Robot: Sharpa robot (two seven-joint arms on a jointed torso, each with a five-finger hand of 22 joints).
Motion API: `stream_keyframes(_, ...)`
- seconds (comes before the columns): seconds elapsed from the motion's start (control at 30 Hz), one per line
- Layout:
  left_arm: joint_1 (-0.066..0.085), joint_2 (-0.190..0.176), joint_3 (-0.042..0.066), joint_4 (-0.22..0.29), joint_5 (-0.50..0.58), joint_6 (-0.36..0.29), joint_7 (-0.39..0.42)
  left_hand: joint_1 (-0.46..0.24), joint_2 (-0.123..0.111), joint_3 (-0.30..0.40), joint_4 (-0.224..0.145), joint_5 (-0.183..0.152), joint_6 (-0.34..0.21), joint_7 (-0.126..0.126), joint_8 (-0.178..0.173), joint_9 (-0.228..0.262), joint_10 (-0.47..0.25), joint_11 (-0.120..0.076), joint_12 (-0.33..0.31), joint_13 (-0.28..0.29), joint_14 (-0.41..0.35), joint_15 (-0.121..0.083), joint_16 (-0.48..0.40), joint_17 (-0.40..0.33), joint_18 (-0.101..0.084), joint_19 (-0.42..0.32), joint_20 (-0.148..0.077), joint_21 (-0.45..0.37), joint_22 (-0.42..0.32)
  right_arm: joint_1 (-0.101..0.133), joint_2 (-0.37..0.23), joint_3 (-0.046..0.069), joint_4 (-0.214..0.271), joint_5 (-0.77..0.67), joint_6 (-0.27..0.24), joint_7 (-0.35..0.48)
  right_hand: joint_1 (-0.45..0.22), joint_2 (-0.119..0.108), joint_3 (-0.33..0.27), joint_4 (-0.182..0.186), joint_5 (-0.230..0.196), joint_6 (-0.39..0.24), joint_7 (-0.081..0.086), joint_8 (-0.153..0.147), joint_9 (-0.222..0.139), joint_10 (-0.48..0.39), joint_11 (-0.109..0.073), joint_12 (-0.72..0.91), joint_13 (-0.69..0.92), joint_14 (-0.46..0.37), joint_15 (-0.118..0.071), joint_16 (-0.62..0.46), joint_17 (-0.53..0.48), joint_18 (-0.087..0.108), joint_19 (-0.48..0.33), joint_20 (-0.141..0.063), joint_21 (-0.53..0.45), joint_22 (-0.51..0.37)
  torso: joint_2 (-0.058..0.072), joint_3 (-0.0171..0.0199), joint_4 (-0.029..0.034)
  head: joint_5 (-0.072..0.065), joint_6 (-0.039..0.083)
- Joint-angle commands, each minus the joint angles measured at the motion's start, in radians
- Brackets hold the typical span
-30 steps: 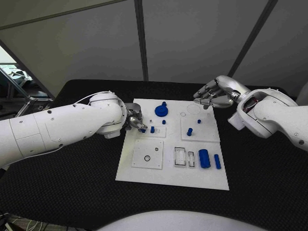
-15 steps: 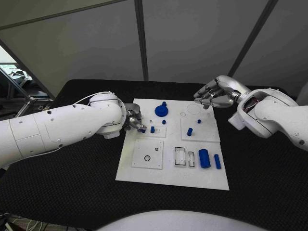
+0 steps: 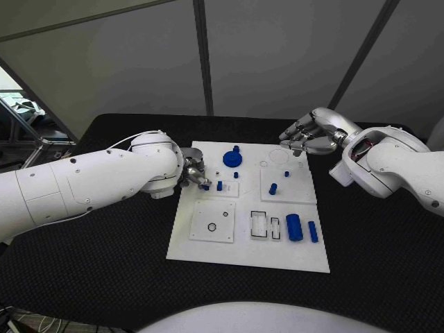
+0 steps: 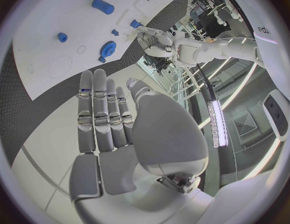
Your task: Assemble the parts on the task board
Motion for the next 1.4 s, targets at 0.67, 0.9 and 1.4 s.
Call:
stream_keyframes(0.67, -0.003, 0.032, -0.002, -0.041, 0.027, 0.048, -0.044, -0.073, -0.016, 0.006, -0.037, 0.001, 0.025, -0.022, 0.023, 0.009, 0.012, -0.011, 0.007, 0.002, 0.004, -0.015, -0.001, 0.003, -0.061, 0.088, -0.015, 0.017, 0.237, 0.002, -0.003, 0.001, 0.005, -0.003, 0.001, 0.006, 0.005, 0.003, 0.006, -0.001, 0.005, 0.004, 0.004, -0.004, 0.001, 0.004, 0.001, -0.003, -0.002, 0.006, 0.001, -0.006, 0.002, 0.004, 0.007, 0.002, -0.005, -0.001, 0.0, -0.0007, 0.0007, -0.007, -0.006)
stream_keyframes(0.9, -0.003, 0.035, -0.002, -0.043, 0.027, 0.044, -0.043, -0.103, -0.027, -0.024, -0.023, -0.001, 0.03, -0.024, 0.029, 0.012, 0.014, -0.013, 0.009, 0.004, 0.005, -0.017, -0.001, 0.003, -0.062, 0.089, -0.018, 0.018, 0.239, 0.002, -0.002, 0.001, 0.005, -0.003, 0.002, 0.006, 0.005, 0.003, 0.006, -0.001, 0.005, 0.004, 0.004, -0.004, 0.001, 0.004, 0.001, -0.003, -0.002, 0.006, 0.001, -0.006, 0.002, 0.004, 0.007, 0.002, -0.005, -0.001, 0.0, -0.001, 0.0002, -0.006, -0.006)
stream_keyframes(1.4, -0.003, 0.038, -0.002, -0.042, 0.027, 0.036, -0.048, -0.134, -0.031, -0.076, 0.002, -0.001, 0.039, -0.027, 0.036, 0.015, 0.016, -0.015, 0.012, 0.006, 0.005, -0.018, 0.0, 0.004, -0.063, 0.091, -0.019, 0.023, 0.244, 0.002, -0.001, 0.001, 0.003, -0.003, 0.003, 0.006, 0.004, 0.003, 0.006, -0.001, 0.006, 0.004, 0.004, -0.004, 0.001, 0.004, 0.001, -0.003, -0.002, 0.006, 0.001, -0.006, 0.002, 0.004, 0.008, 0.002, -0.006, -0.002, 0.0, -0.0005, 0.0003, -0.006, -0.011)
